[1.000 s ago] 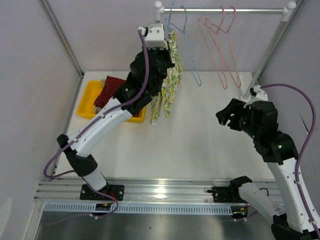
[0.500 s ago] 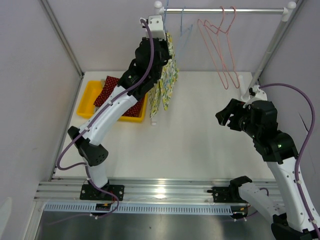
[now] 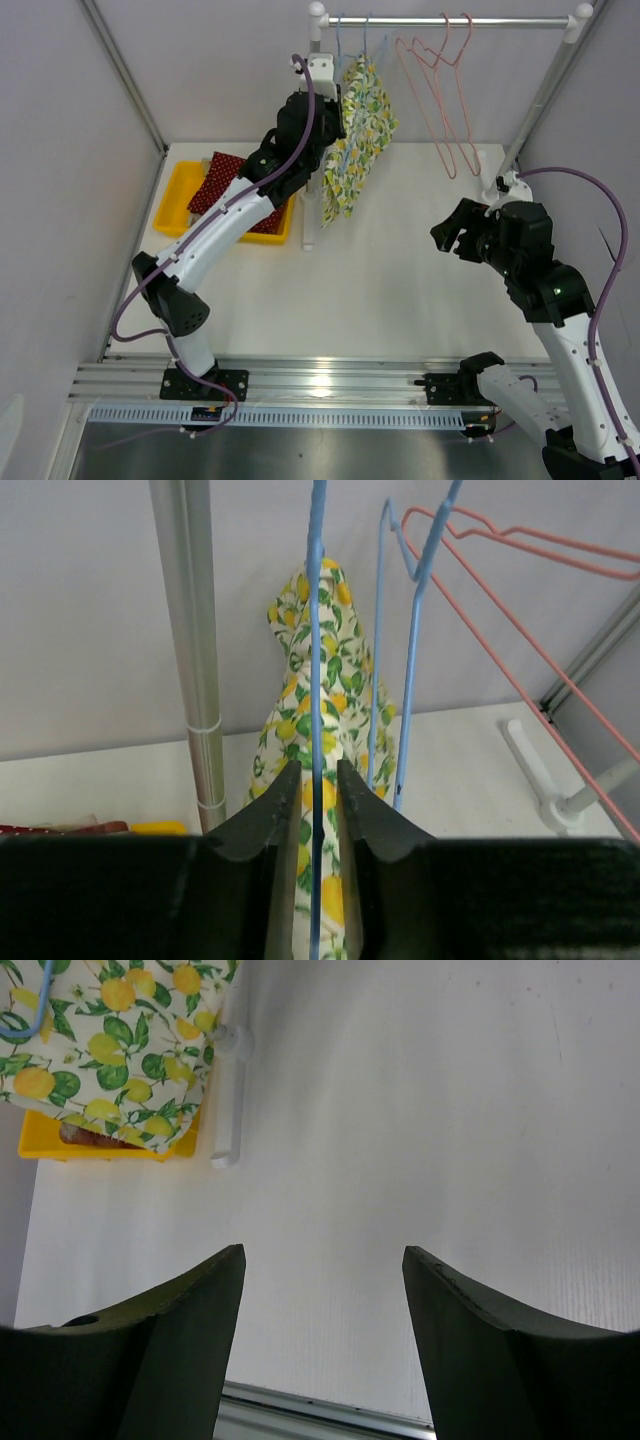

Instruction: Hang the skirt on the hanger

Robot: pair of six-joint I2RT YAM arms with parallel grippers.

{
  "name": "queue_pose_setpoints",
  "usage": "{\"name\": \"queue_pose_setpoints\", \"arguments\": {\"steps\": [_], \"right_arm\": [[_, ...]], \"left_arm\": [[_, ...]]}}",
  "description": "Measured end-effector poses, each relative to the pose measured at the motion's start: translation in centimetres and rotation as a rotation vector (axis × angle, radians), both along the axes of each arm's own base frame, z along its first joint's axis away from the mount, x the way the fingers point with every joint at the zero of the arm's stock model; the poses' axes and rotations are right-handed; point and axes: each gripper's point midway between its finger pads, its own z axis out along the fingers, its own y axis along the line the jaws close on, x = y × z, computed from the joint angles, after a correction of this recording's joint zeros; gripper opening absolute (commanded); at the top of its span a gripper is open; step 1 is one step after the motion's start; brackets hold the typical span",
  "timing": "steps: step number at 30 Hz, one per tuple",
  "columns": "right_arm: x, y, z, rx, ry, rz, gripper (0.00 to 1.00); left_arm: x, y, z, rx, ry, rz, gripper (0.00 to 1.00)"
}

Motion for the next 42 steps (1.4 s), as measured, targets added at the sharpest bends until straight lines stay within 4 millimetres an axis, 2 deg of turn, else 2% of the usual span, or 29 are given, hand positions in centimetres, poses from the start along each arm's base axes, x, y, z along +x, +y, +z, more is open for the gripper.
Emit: {"name": "queue_pose_setpoints", "arguments": {"steps": [5, 11, 16, 19, 22, 24, 27, 30, 32, 33, 36, 39, 40, 42], "right_arm": [[0.0, 0.0, -0.2, -0.002, 0.005, 0.000, 0.71], [0.1, 0.0, -1.4, -0.009, 0.024, 0.001, 0.71], [0.1, 0.3, -2.5, -0.009, 0.048, 0.016, 0.71], [0.2, 0.6, -2.8, -0.006, 0.051, 0.025, 0.71], [0.3, 0.7, -3.1, -0.003, 0.052, 0.031, 0.71], [0.5, 0.8, -3.3, -0.001, 0.053, 0.035, 0.71], [0.5, 1.1, -3.9, 0.001, 0.063, 0.044, 0.71], [0.5, 1.2, -4.5, 0.001, 0.077, 0.053, 0.71], [0.4, 1.3, -4.9, -0.001, 0.086, 0.057, 0.71], [0.4, 1.3, -5.0, -0.003, 0.088, 0.059, 0.71], [0.4, 1.4, -5.3, -0.005, 0.091, 0.065, 0.71], [0.4, 1.4, -5.7, -0.006, 0.101, 0.070, 0.71], [0.4, 1.5, -5.9, -0.006, 0.105, 0.072, 0.71], [0.3, 1.5, -6.3, -0.006, 0.112, 0.074, 0.71]], "left_arm": [[-1.2, 0.4, -0.4, 0.003, 0.014, -0.033, 0.62], [-4.2, 2.0, 0.7, -0.013, 0.000, -0.083, 0.77], [-7.8, 4.6, 3.1, -0.057, -0.052, -0.119, 0.81], [-9.3, 6.6, 4.2, -0.090, -0.082, -0.106, 0.82], [-9.8, 10.0, 4.2, -0.141, -0.081, -0.043, 0.77], [-9.3, 13.4, 3.5, -0.178, -0.060, 0.054, 0.77], [-8.1, 17.8, 0.8, -0.217, 0.000, 0.205, 0.77], [-6.8, 20.4, -3.5, -0.225, 0.101, 0.311, 0.73], [-5.5, 21.1, -6.6, -0.212, 0.178, 0.359, 0.72], [-5.0, 21.3, -8.0, -0.205, 0.211, 0.374, 0.72], [-3.3, 21.0, -14.4, -0.151, 0.357, 0.406, 0.71], [-2.8, 20.4, -20.2, -0.086, 0.494, 0.406, 0.71], [-2.8, 20.2, -22.7, -0.054, 0.555, 0.406, 0.71], [-2.7, 20.0, -24.9, -0.025, 0.611, 0.405, 0.70]]}}
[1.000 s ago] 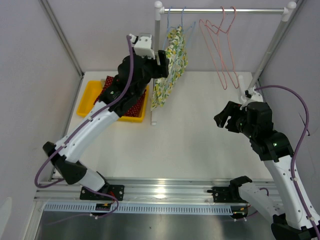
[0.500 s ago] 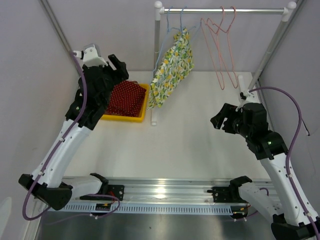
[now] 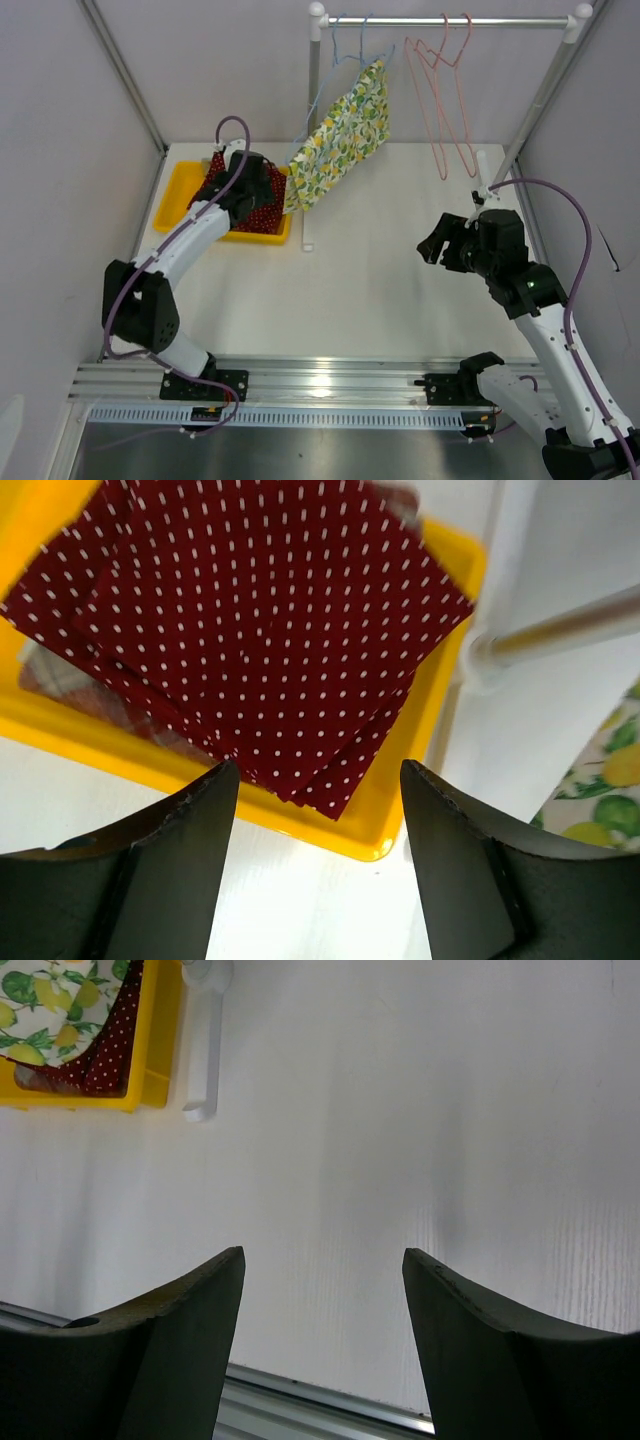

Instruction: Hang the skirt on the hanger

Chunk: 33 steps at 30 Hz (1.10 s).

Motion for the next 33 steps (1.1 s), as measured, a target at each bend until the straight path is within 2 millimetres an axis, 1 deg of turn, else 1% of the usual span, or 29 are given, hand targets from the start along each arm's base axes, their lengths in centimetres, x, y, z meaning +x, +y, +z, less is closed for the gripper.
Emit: {"name": "queue_pose_setpoints", "arguments": {"steps": [3, 6, 15, 19, 20, 21, 22, 23, 25, 26, 28, 29, 31, 33], "right_arm": [[-0.1, 0.0, -0.5, -0.003, 0.011, 0.002, 0.71], [-0.2, 0.0, -0.8, -0.004, 0.017, 0.003, 0.71], [-0.3, 0.2, -1.6, -0.002, 0.030, 0.012, 0.71], [-0.3, 0.1, -1.9, -0.004, 0.036, 0.012, 0.71], [-0.3, 0.1, -1.9, -0.005, 0.037, 0.012, 0.71], [-0.3, 0.1, -1.9, -0.005, 0.037, 0.012, 0.71], [-0.3, 0.2, -1.9, -0.005, 0.037, 0.012, 0.71], [-0.3, 0.1, -1.9, -0.005, 0.036, 0.013, 0.71], [-0.3, 0.1, -1.9, -0.006, 0.036, 0.013, 0.71], [-0.3, 0.1, -1.9, -0.007, 0.036, 0.014, 0.71], [-0.3, 0.1, -1.9, -0.007, 0.036, 0.014, 0.71], [-0.3, 0.1, -1.9, -0.006, 0.035, 0.014, 0.71], [-0.3, 0.2, -1.9, -0.006, 0.034, 0.014, 0.71], [-0.3, 0.2, -1.9, -0.005, 0.033, 0.014, 0.71]], "left_arm": [[0.2, -0.3, -2.9, 0.019, 0.075, -0.011, 0.70], [0.2, -0.5, -4.8, 0.025, 0.118, -0.021, 0.70], [0.9, -0.8, -9.2, 0.072, 0.213, -0.042, 0.69], [1.5, -0.9, -10.3, 0.091, 0.236, -0.044, 0.67], [1.5, -0.8, -10.4, 0.094, 0.239, -0.043, 0.65], [1.5, -0.8, -10.5, 0.098, 0.242, -0.042, 0.58], [1.5, -0.7, -10.5, 0.101, 0.241, -0.040, 0.55], [1.5, -0.6, -10.4, 0.109, 0.241, -0.039, 0.44], [1.5, -0.4, -10.4, 0.117, 0.239, -0.036, 0.34], [1.5, -0.4, -10.3, 0.120, 0.238, -0.035, 0.26], [1.7, -0.4, -10.1, 0.124, 0.234, -0.034, 0.19], [1.7, -0.3, -10.0, 0.126, 0.231, -0.032, 0.12], [1.9, -0.3, -9.6, 0.130, 0.227, -0.031, 0.02], [2.1, -0.2, -9.1, 0.136, 0.223, -0.030, 0.00]]}}
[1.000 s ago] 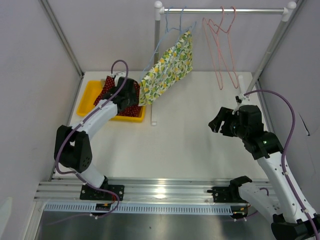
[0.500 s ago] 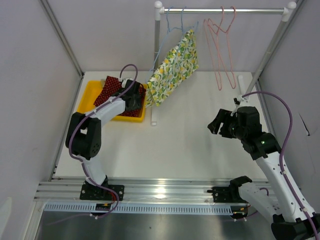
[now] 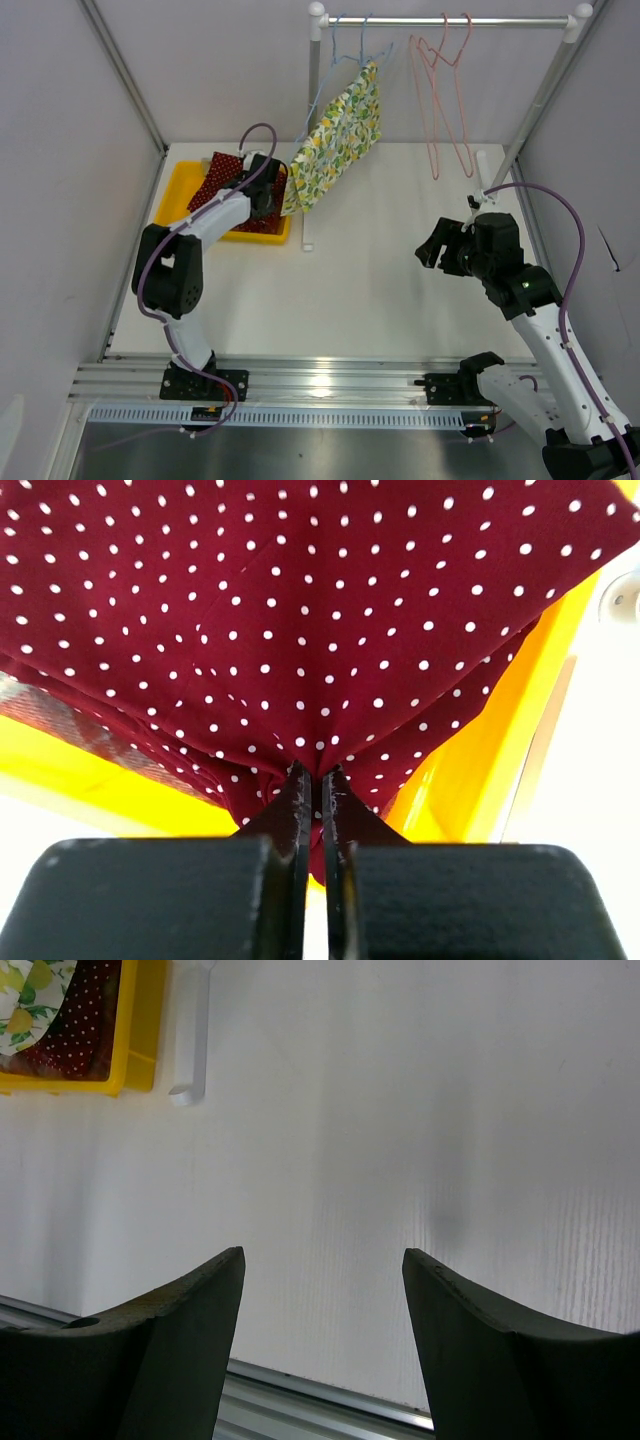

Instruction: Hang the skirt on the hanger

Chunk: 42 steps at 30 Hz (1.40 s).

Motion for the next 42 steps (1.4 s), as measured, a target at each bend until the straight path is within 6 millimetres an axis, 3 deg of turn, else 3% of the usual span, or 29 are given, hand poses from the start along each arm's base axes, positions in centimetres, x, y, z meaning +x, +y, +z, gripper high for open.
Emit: {"name": "queue_pose_setpoints", "arguments": {"steps": [5, 8, 10, 14, 19, 22, 26, 29, 33, 37, 41, 42], "right_arm": [[0.1, 0.0, 0.1, 0.001, -0.003, 0.000, 0.71], [0.0, 0.0, 0.1, 0.002, -0.003, 0.001, 0.71], [0.1, 0.1, 0.0, 0.002, 0.000, 0.003, 0.71], [0.1, 0.2, -0.1, 0.002, 0.006, 0.006, 0.71], [0.1, 0.3, -0.1, 0.007, 0.004, 0.013, 0.71], [0.1, 0.4, 0.0, 0.010, 0.002, 0.018, 0.71], [0.1, 0.5, 0.0, 0.011, 0.003, 0.022, 0.71], [0.0, 0.6, 0.0, 0.011, 0.003, 0.027, 0.71], [-0.2, 1.0, 0.0, 0.010, 0.004, 0.042, 0.71], [-0.4, 1.2, -0.1, 0.005, 0.003, 0.051, 0.71], [-0.7, 1.3, -0.1, -0.001, 0.001, 0.055, 0.71], [-0.8, 1.3, -0.1, -0.002, -0.001, 0.055, 0.71]], "left_arm": [[0.0, 0.2, 1.1, 0.002, -0.013, 0.004, 0.00], [-0.3, 0.5, 2.8, -0.002, -0.033, 0.008, 0.00], [-0.6, 0.9, 5.1, -0.007, -0.069, 0.017, 0.00], [-1.3, 1.8, 12.1, -0.033, -0.204, 0.041, 0.00], [-4.5, 3.3, 20.5, -0.089, -0.386, 0.062, 0.00], [-7.0, 4.1, 23.6, -0.116, -0.449, 0.062, 0.00], [-10.2, 4.4, 26.0, -0.151, -0.507, 0.047, 0.00], [-13.0, 3.6, 25.7, -0.190, -0.519, 0.013, 0.00], [-16.2, 1.5, 22.5, -0.231, -0.464, -0.053, 0.00], [-18.4, -2.4, 17.7, -0.272, -0.371, -0.141, 0.00], [-20.6, -6.6, 10.6, -0.262, -0.218, -0.231, 0.00], [-21.2, -7.5, 9.8, -0.259, -0.195, -0.259, 0.00]]}}
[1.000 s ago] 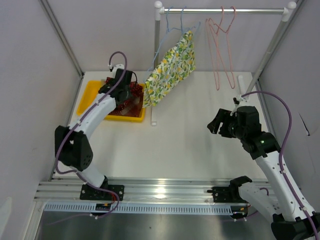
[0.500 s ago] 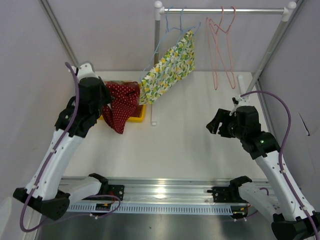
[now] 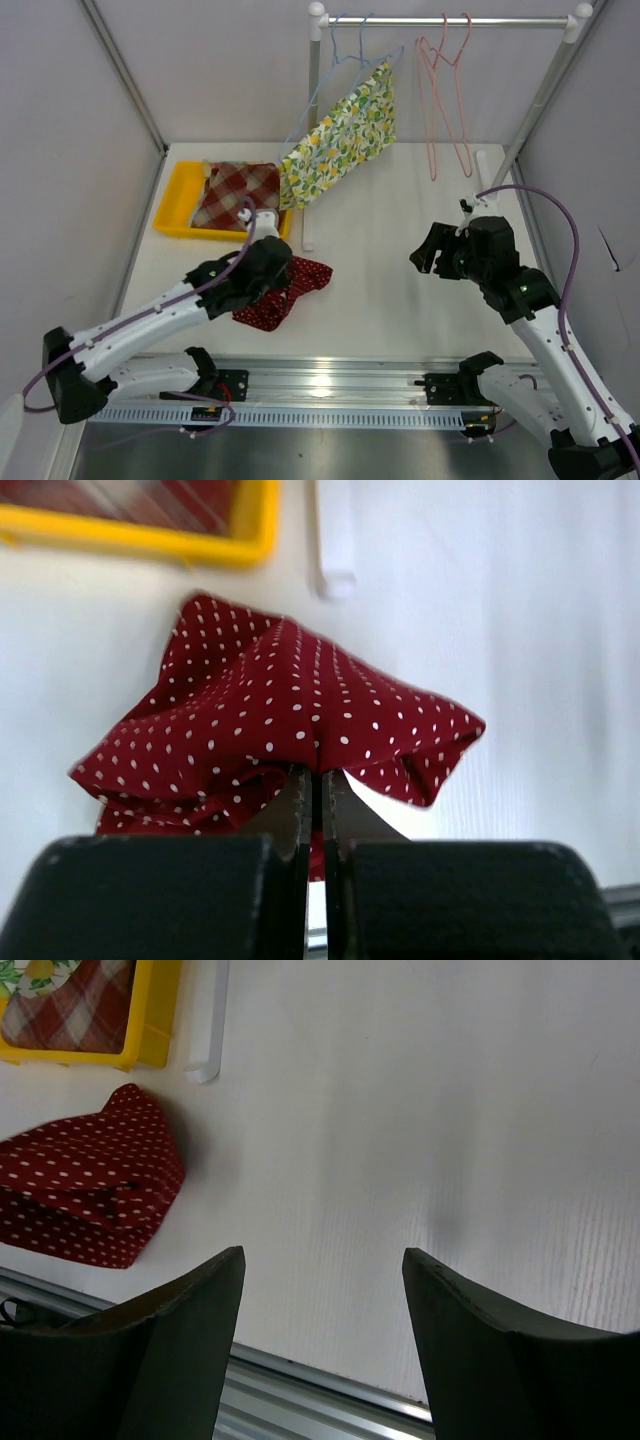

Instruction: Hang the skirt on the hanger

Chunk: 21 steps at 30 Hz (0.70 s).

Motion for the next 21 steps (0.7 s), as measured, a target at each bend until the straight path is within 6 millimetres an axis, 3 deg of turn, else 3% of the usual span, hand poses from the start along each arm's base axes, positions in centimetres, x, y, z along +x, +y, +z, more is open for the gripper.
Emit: {"name": "queue_pose_setpoints", "arguments": {"steps": [3, 4, 6, 9, 11, 13, 17, 21], "right_arm": [[-0.3, -0.1, -0.4, -0.006, 0.006, -0.001, 0.71], [-0.4, -0.1, -0.6, -0.008, 0.011, -0.001, 0.71], [-0.6, -0.2, -1.0, -0.015, 0.020, 0.001, 0.71], [-0.9, 0.0, -1.5, -0.021, 0.031, 0.012, 0.71], [-1.1, 0.3, -2.0, -0.026, 0.040, 0.022, 0.71], [-1.5, 0.8, -2.5, -0.034, 0.052, 0.041, 0.72], [-2.2, 2.3, -3.7, -0.061, 0.080, 0.094, 0.72], [-3.2, 6.1, -5.4, -0.118, 0.112, 0.194, 0.72]], "left_arm": [[-0.9, -3.1, -3.1, 0.013, 0.054, -0.061, 0.04], [-1.1, -4.4, -3.9, 0.011, 0.066, -0.084, 0.22], [-1.5, -6.5, -5.2, 0.005, 0.085, -0.130, 0.40], [-1.7, -8.6, -5.8, -0.027, 0.091, -0.168, 0.62], [-1.5, -9.1, -5.3, -0.056, 0.077, -0.174, 0.68], [-1.4, -9.3, -4.6, -0.084, 0.057, -0.174, 0.73], [-1.8, -8.2, -3.0, -0.129, 0.021, -0.163, 0.70], [-2.2, -5.2, -0.6, -0.197, -0.013, -0.056, 0.63]]}}
